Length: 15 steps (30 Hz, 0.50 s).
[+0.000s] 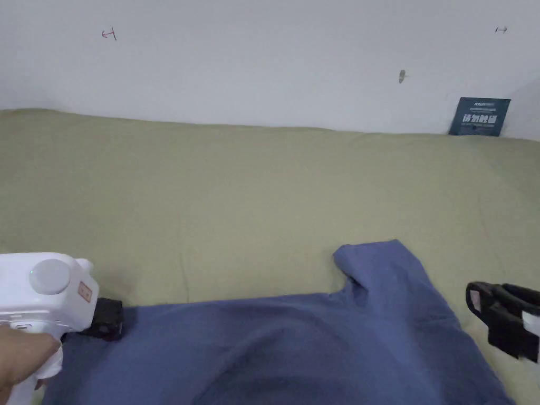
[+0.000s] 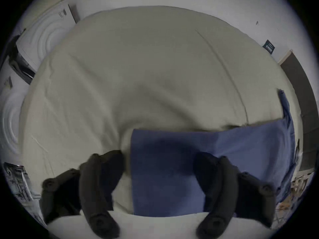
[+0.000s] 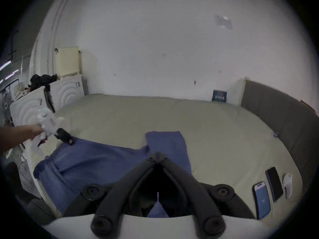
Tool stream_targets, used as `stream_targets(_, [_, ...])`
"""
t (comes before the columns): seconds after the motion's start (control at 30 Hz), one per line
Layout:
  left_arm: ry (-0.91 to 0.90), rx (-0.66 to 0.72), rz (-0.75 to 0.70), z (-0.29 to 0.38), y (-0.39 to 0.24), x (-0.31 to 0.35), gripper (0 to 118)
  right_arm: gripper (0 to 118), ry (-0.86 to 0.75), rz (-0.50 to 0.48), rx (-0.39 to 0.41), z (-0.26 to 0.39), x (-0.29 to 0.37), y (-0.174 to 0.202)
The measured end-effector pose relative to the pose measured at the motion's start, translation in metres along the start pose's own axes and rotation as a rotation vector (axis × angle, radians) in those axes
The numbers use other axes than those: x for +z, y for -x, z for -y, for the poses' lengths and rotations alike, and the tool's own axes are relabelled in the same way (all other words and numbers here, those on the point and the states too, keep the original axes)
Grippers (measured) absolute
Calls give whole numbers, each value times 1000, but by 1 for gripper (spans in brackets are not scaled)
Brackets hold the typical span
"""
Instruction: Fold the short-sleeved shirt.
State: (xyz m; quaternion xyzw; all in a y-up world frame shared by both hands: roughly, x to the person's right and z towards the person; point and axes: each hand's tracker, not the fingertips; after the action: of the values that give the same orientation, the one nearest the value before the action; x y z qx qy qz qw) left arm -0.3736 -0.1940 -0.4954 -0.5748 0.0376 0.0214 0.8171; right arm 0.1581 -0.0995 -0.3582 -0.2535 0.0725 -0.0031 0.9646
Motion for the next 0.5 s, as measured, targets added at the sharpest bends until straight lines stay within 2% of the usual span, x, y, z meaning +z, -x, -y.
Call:
stream_targets(0.07, [-23, -34, 23, 0, -1, 6, 65, 0, 61, -12, -32, -24, -41, -18])
stream_targets(0.1, [-42, -53, 47, 1, -3, 8, 34, 0, 161, -37, -43, -35, -69, -30])
stream_targets(0.13, [-38, -43, 113, 2, -4, 8, 4, 0, 242, -18, -51, -44, -95, -39])
stream_targets(0.17, [-32, -30, 55, 1, -4, 3, 4, 0, 347, -7, -28, -48, -120, -46])
stream_targets(0.2, [-31, -29, 54, 2, -7, 0, 4, 1, 451, -16, 0, -52, -144, -51])
stream_targets(0.23, [-33, -29, 48, 5, -11, -1, 4, 4, 517, 16, -4, -47, -162, -54])
stream_targets(0.27, [-31, -21, 48, 5, -12, -2, 4, 18, 551, 60, 20, -43, -177, -56])
stream_targets(0.3, [-31, -14, 50, -2, 0, 1, 4, 61, 622, 71, 40, -40, -196, -60])
stream_targets(0.33, [-29, -10, 54, -2, 1, 0, 4, 92, 673, 63, 19, -30, -207, -60])
stream_targets(0.37, [-27, -9, 57, -2, 1, 0, 4, 101, 692, 58, 2, -26, -214, -61])
stream_targets(0.43, [-21, -9, 67, -5, 5, 1, 4, 97, 723, 64, -80, -17, -228, -65])
stream_targets(0.5, [-17, 9, 78, -5, 6, 0, 4, 97, 727, 75, -118, -11, -240, -72])
